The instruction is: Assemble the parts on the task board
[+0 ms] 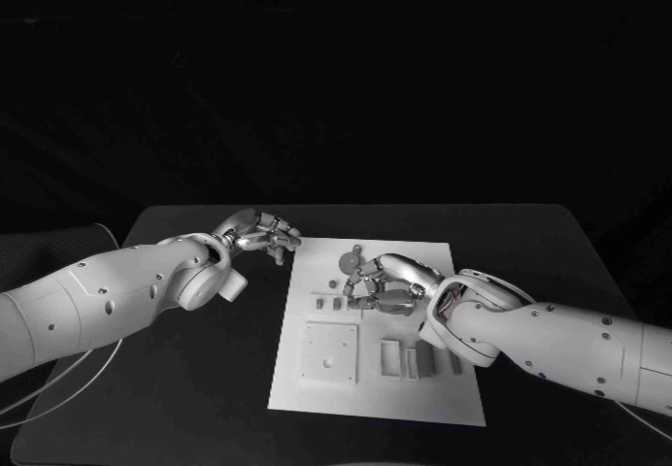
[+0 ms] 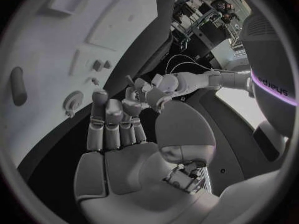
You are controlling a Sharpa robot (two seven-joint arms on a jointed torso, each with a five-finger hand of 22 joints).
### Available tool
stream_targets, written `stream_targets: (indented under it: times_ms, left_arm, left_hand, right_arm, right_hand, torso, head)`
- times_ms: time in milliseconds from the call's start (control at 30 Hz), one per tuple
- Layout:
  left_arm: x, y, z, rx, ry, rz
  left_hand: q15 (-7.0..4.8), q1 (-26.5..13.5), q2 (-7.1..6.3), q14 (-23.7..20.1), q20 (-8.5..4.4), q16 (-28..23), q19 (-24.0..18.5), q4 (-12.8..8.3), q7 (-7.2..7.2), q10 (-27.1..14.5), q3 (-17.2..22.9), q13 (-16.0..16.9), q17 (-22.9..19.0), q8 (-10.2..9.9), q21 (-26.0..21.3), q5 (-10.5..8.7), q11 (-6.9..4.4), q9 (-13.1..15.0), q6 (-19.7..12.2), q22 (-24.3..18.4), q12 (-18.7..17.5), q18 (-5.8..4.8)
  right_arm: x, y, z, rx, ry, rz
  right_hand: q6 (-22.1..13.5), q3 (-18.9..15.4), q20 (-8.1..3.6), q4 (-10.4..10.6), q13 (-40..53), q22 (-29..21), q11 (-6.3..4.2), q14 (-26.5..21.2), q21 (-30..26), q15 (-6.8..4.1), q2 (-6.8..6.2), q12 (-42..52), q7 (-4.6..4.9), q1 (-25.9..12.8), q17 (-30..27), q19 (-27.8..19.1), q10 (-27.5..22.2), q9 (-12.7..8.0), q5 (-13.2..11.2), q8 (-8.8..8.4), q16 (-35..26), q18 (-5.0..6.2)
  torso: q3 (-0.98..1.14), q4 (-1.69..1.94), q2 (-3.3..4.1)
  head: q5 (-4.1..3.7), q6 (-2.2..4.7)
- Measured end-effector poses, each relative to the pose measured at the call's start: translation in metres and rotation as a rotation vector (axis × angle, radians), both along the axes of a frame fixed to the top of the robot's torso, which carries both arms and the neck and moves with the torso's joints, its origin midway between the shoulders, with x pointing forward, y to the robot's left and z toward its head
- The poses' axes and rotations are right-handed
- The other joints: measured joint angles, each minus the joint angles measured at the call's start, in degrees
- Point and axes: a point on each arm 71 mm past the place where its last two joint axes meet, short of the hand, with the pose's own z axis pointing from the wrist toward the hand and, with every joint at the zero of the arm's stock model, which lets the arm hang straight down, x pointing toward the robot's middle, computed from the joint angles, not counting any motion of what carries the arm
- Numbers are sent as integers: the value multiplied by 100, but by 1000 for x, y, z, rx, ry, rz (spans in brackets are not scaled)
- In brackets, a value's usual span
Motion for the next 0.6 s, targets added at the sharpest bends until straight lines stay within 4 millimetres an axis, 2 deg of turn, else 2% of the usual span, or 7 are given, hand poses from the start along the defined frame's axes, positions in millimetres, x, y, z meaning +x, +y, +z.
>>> stream_targets:
  times_ms: [267,467,600]
  left_arm:
    - [0,-1,0,-1,1,-2]
    - [0,-3,0,-3,1,-6]
    - [0,-3,0,-3,2,-6]
  left_hand:
    - [0,0,0,0,-2,0,2,0,0,-8,0,5,4,0,0,0,-8,0,0,0,0,5]
    - [0,0,0,0,-12,0,13,0,0,-8,0,4,9,0,0,0,-8,1,0,4,0,6]
    - [0,0,0,0,-12,0,13,0,0,-8,0,4,9,0,0,0,-8,1,0,5,0,6]
  right_arm:
    - [-3,6,-13,-32,-12,26]
    - [-7,10,-23,-53,-16,45]
    - [-9,9,-27,-70,-23,55]
  right_hand:
    - [0,0,0,0,0,0,0,-22,0,-5,0,0,0,0,0,0,0,2,0,0,0,0]
    - [0,0,0,0,0,0,0,-22,0,-5,0,0,0,1,0,0,0,3,0,-1,0,0]
    - [0,0,0,0,0,0,0,-22,0,-4,-1,0,0,1,0,0,0,2,0,-3,0,0]
  torso:
    - [7,-1,1]
    - [7,-2,1]
    - [7,-1,1]
  head:
    - [154,-80]
    - [230,-126]
    - [247,-147]
